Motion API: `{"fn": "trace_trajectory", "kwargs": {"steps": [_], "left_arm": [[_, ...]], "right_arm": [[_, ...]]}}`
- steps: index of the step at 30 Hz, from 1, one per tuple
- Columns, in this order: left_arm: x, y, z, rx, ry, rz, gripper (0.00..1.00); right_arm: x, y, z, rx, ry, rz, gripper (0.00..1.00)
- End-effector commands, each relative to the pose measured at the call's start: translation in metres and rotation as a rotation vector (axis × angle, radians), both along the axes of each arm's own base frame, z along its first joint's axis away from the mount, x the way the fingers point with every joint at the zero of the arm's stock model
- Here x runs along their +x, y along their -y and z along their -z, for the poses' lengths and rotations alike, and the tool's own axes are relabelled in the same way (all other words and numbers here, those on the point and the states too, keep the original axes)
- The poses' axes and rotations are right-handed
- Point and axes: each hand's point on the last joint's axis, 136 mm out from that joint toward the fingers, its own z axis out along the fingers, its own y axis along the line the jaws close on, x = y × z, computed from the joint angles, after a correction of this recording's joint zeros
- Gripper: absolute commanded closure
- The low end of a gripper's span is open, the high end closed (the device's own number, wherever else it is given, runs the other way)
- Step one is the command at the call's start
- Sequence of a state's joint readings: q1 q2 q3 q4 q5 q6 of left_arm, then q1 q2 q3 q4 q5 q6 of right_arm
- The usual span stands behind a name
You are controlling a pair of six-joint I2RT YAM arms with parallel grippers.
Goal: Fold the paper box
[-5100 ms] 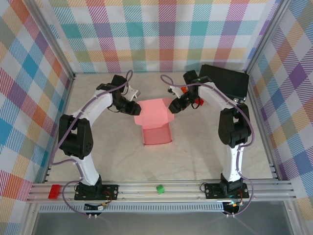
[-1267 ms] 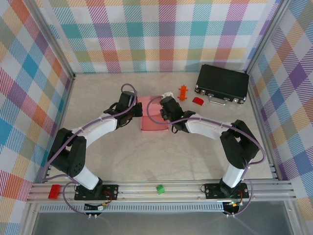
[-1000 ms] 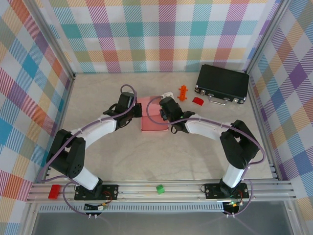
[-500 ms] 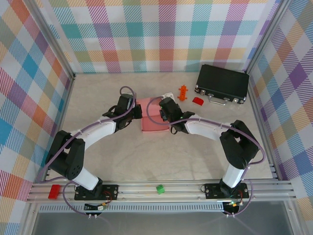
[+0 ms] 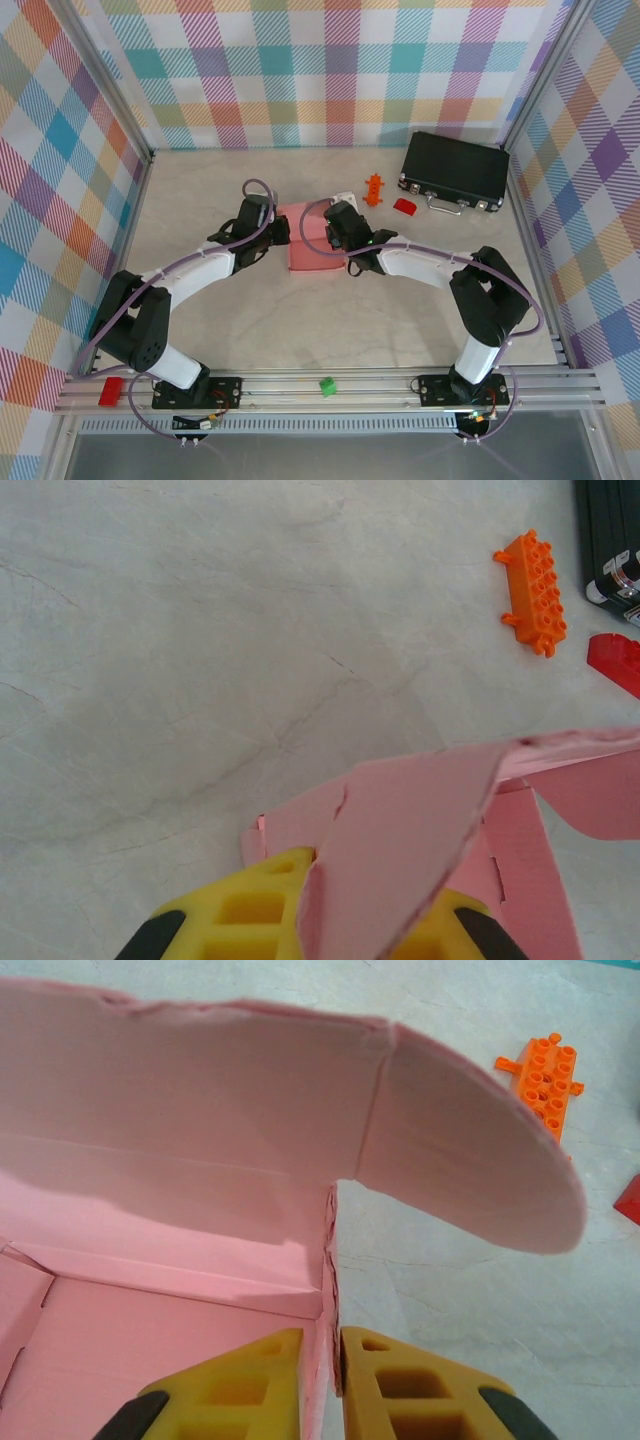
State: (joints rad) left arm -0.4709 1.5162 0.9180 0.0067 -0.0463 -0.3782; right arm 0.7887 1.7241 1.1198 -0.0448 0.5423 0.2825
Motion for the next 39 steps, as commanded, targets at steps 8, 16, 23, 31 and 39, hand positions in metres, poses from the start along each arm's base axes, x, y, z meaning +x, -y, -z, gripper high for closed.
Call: {"fn": "trace_trajectory", "kwargs": {"steps": [8,16,23,31,39], "left_arm": [[-0.014,0.005,0.0,-0.041,0.005,0.02,0.98],[-0.02,0.007,0.005,-0.071,-0.014,0.021,0.97],[-0.025,0.009,0.007,-0.075,-0.02,0.025,0.95],[-0.028,0.007,0.009,-0.058,-0.019,0.018,0.95],[-0.03,0.009,0.01,-0.055,-0.023,0.022,0.96]], "right_arm": [[-0.013,-0.001,0.001,0.033,-0.001,0.026,0.85],[-0.018,0.0,0.005,0.033,-0.004,0.037,0.86],[-0.021,0.001,0.004,0.024,0.001,0.05,0.8],[-0.025,0.009,0.004,-0.003,-0.019,0.085,0.79],[-0.027,0.008,0.006,0.019,-0.039,0.096,0.88]]}}
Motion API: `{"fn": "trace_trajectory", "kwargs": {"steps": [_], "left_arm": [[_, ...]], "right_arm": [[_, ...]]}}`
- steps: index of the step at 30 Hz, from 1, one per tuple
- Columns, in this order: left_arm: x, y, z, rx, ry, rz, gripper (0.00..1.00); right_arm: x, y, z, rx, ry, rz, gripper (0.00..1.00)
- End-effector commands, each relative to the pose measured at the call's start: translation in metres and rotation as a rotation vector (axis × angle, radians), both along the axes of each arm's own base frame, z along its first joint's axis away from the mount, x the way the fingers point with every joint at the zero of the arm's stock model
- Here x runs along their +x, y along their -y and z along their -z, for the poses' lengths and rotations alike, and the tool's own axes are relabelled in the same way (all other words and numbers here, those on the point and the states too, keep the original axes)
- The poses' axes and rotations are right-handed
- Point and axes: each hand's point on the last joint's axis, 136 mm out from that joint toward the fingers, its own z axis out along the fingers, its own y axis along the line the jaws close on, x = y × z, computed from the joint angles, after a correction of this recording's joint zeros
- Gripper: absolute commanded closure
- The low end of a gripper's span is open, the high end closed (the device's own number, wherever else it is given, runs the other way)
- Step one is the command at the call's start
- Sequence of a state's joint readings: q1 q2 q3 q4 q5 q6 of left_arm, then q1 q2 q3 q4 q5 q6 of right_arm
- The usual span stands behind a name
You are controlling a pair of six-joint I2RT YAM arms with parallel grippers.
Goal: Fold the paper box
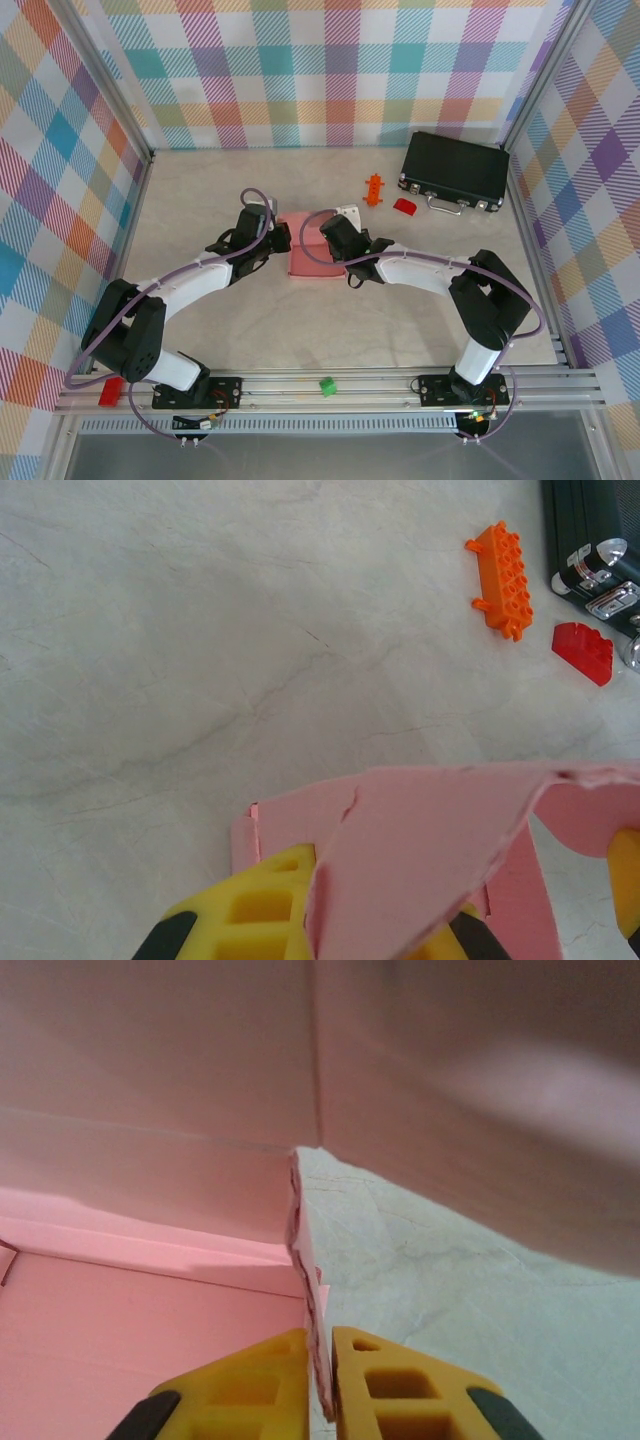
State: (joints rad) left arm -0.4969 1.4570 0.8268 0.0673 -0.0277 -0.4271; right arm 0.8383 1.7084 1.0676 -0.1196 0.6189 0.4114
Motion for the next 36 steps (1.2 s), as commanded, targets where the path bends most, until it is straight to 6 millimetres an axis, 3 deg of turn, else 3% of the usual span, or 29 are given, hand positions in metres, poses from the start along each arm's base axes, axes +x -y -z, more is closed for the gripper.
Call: {"fn": "trace_trajectory", "kwargs": {"steps": [1,18,36], "left_arm": [[-0.011,0.003,0.007,0.003,-0.026,0.012,0.96],[-0.023,0.004,0.016,-0.015,-0.008,-0.008,0.98],[-0.041,0.004,0.035,-0.01,0.004,0.017,0.97]], "right_arm": [[-0.002,-0.004,-0.016,0.04,0.016,0.009,0.88],[-0.013,-0.008,0.004,0.056,-0.018,0.037,0.95],[-0.027,-0.006,0.024,0.064,-0.002,0.083,0.94]]}}
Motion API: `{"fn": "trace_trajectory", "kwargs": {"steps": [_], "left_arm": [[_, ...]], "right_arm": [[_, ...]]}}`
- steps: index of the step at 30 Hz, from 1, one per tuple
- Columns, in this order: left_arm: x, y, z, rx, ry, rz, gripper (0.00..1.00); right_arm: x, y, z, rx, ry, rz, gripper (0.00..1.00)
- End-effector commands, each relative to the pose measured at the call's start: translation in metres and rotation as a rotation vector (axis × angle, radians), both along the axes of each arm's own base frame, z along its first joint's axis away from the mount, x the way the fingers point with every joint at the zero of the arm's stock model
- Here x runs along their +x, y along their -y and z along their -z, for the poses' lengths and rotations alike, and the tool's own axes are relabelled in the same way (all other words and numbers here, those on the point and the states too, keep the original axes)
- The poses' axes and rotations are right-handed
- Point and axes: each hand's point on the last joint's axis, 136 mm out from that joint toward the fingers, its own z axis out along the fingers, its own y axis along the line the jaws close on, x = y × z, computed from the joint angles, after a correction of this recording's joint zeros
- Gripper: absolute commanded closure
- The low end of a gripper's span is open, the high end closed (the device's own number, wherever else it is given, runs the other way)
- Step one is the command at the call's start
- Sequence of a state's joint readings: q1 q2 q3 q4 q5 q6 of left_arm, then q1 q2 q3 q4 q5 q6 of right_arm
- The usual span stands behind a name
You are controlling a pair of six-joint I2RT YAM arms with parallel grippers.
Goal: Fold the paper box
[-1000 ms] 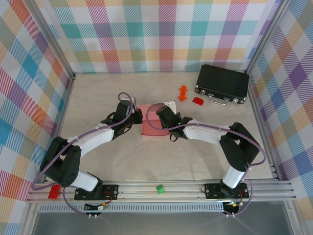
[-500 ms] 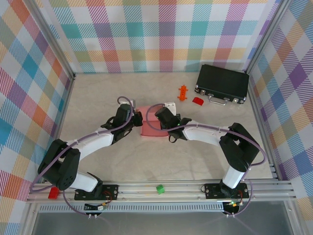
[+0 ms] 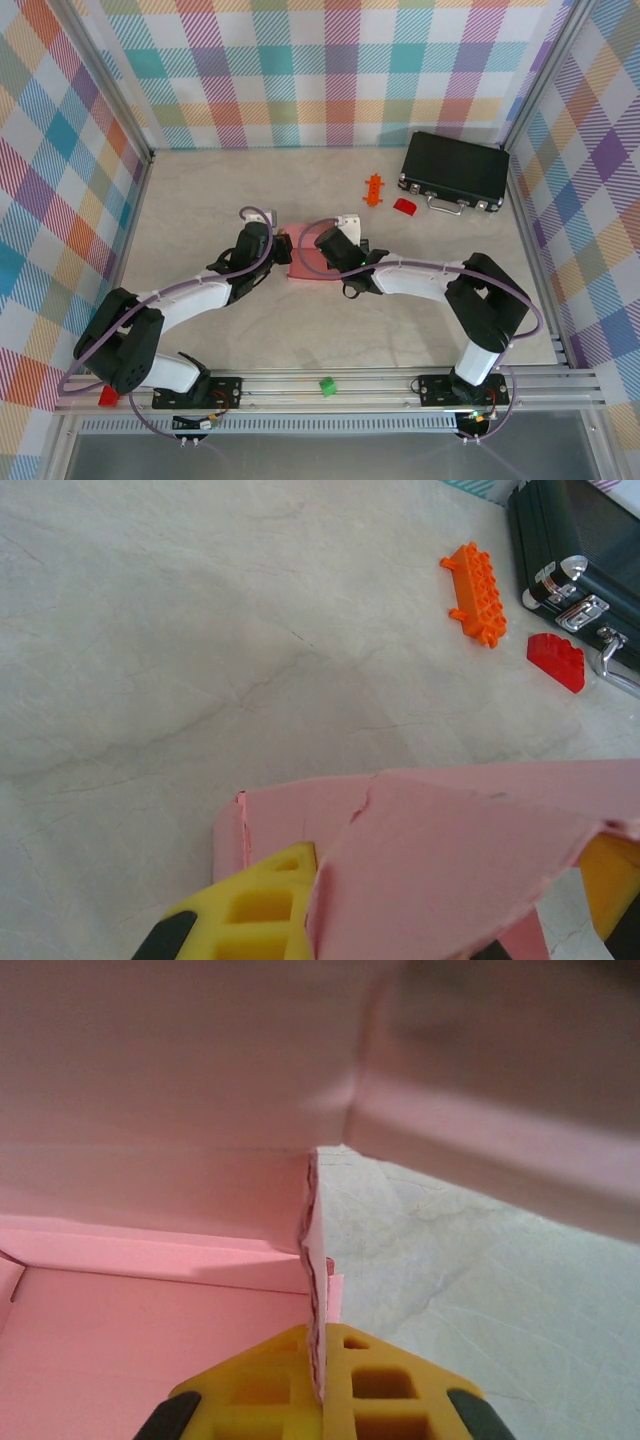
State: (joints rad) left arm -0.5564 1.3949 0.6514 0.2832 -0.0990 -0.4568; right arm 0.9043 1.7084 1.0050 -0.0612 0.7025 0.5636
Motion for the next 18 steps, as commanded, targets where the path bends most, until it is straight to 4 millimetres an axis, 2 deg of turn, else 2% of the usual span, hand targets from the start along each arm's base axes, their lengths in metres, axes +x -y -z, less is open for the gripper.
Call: {"fn": "trace_trajectory", "kwargs": {"steps": [1,8,18], "left_arm": [[-0.023,0.001,0.03,0.03,-0.096,0.036,0.96],[-0.03,0.001,0.035,0.026,-0.106,0.046,0.95],[-0.035,0.004,0.036,0.01,-0.11,0.066,0.89]], "right_arm": [[-0.011,0.0,0.016,-0.008,-0.036,-0.005,0.94],[-0.015,0.001,0.02,-0.008,-0.046,0.004,0.93],[-0.017,-0.006,0.019,-0.009,-0.052,0.0,0.86]]}}
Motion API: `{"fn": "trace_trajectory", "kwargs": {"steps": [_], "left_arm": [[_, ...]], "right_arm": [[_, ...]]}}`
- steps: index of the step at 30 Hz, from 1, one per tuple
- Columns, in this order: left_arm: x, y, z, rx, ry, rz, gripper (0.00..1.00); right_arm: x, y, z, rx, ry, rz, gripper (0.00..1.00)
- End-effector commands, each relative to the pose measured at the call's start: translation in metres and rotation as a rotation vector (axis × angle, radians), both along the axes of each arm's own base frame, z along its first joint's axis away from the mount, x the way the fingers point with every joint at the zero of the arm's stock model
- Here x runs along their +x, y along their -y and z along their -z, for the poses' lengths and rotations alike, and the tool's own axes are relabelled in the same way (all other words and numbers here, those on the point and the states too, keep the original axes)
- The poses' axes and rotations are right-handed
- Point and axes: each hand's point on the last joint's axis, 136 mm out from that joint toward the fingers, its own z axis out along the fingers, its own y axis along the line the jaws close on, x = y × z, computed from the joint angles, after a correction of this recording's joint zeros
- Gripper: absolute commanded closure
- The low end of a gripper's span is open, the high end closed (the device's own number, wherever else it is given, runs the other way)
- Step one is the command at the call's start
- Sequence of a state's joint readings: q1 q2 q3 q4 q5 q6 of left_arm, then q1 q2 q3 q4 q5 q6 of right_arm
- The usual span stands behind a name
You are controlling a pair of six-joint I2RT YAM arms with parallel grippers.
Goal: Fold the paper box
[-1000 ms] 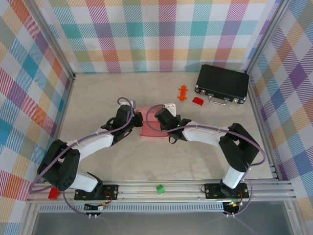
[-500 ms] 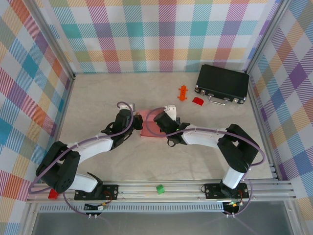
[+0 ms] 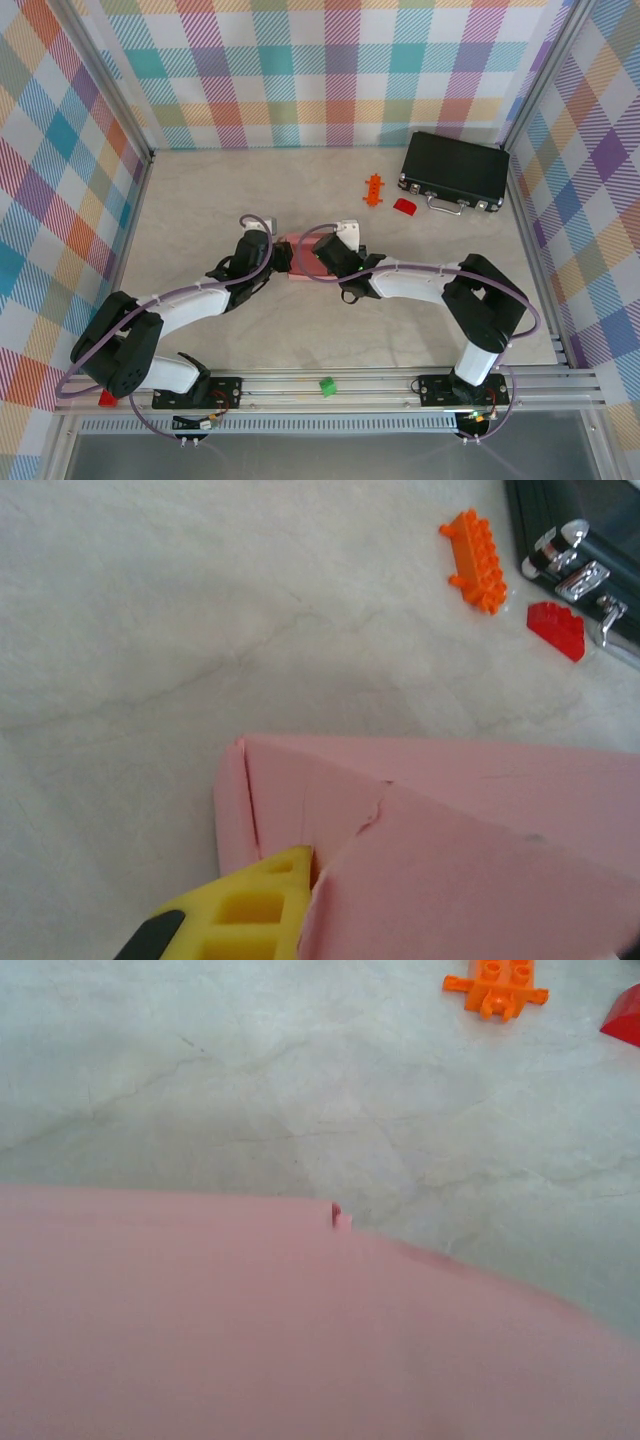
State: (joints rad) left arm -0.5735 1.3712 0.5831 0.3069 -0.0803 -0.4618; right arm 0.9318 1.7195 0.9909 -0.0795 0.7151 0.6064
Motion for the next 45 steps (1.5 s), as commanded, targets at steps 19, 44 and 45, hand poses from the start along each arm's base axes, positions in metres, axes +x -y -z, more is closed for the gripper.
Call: {"fn": "trace_trajectory", "kwargs": {"steps": [19,44,45], "left_arm": [[-0.032,-0.002,0.036,0.038,-0.113,0.037,0.89],[-0.044,-0.011,0.034,0.07,-0.085,0.034,0.82],[-0.044,-0.012,0.033,0.072,-0.082,0.033,0.81]], "right_arm": [[-0.021,-0.002,0.011,-0.042,-0.031,-0.014,0.75],[-0.036,0.012,0.019,-0.113,-0.041,0.006,0.68],[-0.036,0.013,0.019,-0.114,-0.04,0.007,0.66]]}}
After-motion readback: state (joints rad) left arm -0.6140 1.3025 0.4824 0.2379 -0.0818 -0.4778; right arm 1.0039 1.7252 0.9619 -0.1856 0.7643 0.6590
